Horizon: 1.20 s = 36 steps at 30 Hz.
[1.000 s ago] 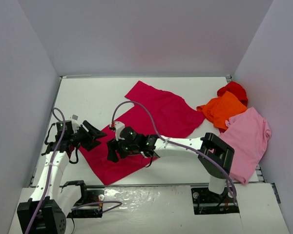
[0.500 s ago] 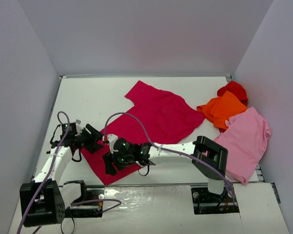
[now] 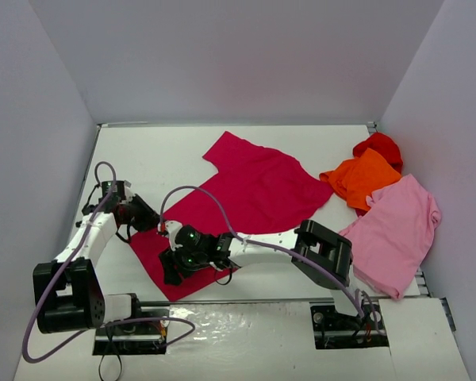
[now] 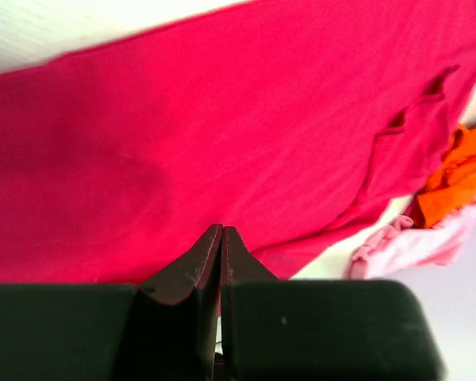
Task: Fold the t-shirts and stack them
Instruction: Fold the flattened tshirt in 1/3 of the way
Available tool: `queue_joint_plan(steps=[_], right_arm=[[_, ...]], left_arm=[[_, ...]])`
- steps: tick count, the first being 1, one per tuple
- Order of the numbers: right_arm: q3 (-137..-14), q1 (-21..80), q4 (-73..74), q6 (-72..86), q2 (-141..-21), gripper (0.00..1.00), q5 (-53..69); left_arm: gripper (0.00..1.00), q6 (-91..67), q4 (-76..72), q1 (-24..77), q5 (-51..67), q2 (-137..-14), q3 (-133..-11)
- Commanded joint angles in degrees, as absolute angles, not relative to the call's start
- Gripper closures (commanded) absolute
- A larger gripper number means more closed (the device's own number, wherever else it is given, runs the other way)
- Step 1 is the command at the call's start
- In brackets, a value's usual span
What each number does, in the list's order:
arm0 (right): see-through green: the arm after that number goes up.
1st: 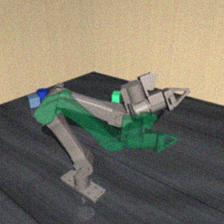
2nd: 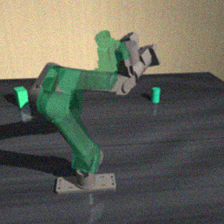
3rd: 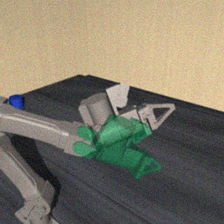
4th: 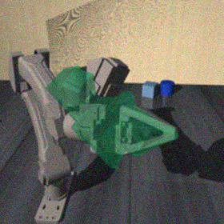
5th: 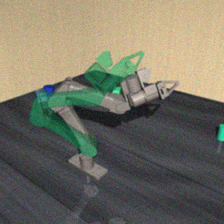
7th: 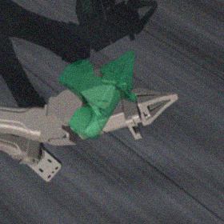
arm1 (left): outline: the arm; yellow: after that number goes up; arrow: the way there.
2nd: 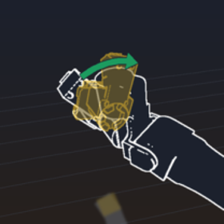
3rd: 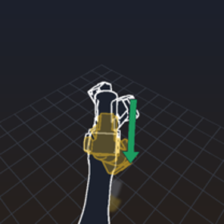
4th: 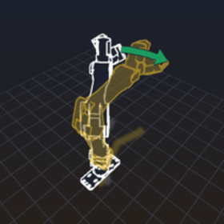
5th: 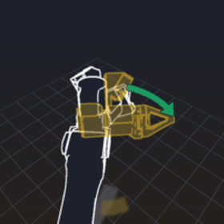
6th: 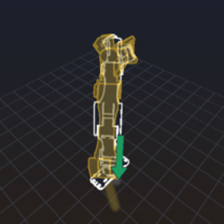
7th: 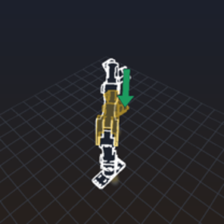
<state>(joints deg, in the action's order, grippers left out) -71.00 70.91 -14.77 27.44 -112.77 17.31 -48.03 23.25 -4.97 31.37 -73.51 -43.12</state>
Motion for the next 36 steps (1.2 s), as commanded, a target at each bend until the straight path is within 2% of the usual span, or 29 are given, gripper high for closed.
queue_joint_plan(steps=[1,15,19,36], right_arm=[[-74.53,70.93,-18.62,27.86,-112.67,0.46,18.81],[-74.68,71.45,-18.81,28.12,-114.02,0.49,17.52],[-74.89,71.98,-18.19,27.59,-114.7,0.57,16.16],[-78.63,74.59,-12.15,27.74,-117.54,0.59,-3.27]], left_arm=[[1.0,-42.57,31.56,-2.61,25.42,-75.78,-49.03],[1.0,-34.01,45.44,6.68,20.8,-90.7,-58.3],[1.0,-34.19,44.74,7.47,21.0,-90.97,-58.71],[1.0,-33.31,44.88,7.65,21.97,-89.38,-57.71]])
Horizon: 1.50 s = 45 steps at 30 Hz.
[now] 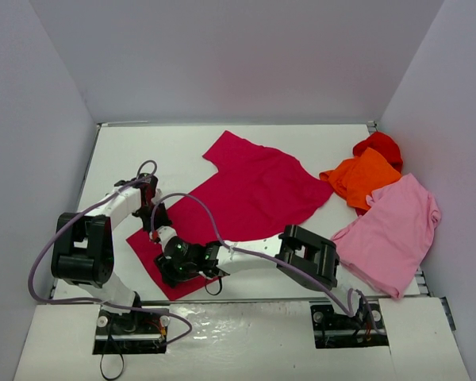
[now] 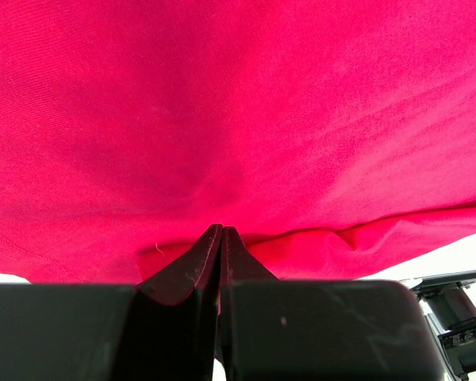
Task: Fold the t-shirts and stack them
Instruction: Fold the flattened tshirt in 1/3 of the way
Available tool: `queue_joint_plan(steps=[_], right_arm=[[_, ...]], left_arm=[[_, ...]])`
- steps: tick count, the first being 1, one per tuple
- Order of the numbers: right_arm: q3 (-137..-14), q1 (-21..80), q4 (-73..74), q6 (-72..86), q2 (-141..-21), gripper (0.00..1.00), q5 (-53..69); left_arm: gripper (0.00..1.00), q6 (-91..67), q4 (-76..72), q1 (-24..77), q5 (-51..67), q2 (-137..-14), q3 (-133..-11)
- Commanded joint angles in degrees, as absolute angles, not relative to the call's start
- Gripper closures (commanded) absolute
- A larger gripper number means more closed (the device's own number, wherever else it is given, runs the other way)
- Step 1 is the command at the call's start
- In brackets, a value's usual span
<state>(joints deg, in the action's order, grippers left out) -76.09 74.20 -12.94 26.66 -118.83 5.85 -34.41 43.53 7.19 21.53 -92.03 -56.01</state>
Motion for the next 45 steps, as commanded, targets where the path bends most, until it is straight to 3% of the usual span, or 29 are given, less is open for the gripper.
queue_joint_plan(steps=[1,6,11,18,21,23,25,36,37,40,45], right_arm=[[-78.82,74.75,-11.39,27.95,-117.39,0.59,-4.58],[-81.55,75.22,-7.25,29.37,-118.53,0.6,-12.04],[-82.78,75.41,-5.9,29.96,-119.2,0.7,-14.32],[-84.74,75.41,-4.44,29.73,-120.92,0.71,-14.6],[-85.13,75.41,-4.47,29.51,-121.25,0.8,-14.48],[-85.44,75.41,-4.39,29.35,-121.56,0.98,-14.31],[-85.7,75.41,-4.31,29.08,-121.7,1.0,-13.67],[-83.95,77.1,-3.61,27.25,-116.13,1.0,-11.55],[-84.01,77.17,-3.16,27.81,-115.93,0.95,-11.57],[-85.41,77.17,-2.03,29.08,-116.62,0.68,-11.6],[-87.82,77.11,-1.93,29.88,-118.67,0.61,-14.41]], left_arm=[[1.0,-33.32,44.81,7.65,21.98,-89.19,-57.63],[1.0,-33.32,44.37,7.66,22.34,-88.76,-57.21],[1.0,-33.21,44.28,7.81,22.61,-88.57,-56.85],[1.0,-33.06,44.12,7.82,23.11,-88.25,-56.79],[1.0,-33.05,44.01,7.9,23.38,-88.24,-56.76],[1.0,-33.04,43.86,7.82,23.39,-88.25,-56.69],[1.0,-32.87,43.77,7.82,23.65,-88.33,-56.69],[1.0,-32.61,43.36,7.91,24.26,-88.59,-56.78],[1.0,-32.61,43.33,7.88,24.26,-88.59,-56.75],[1.0,-32.61,43.24,7.91,24.43,-88.59,-56.6],[1.0,-32.52,43.15,7.91,24.61,-88.68,-56.51]])
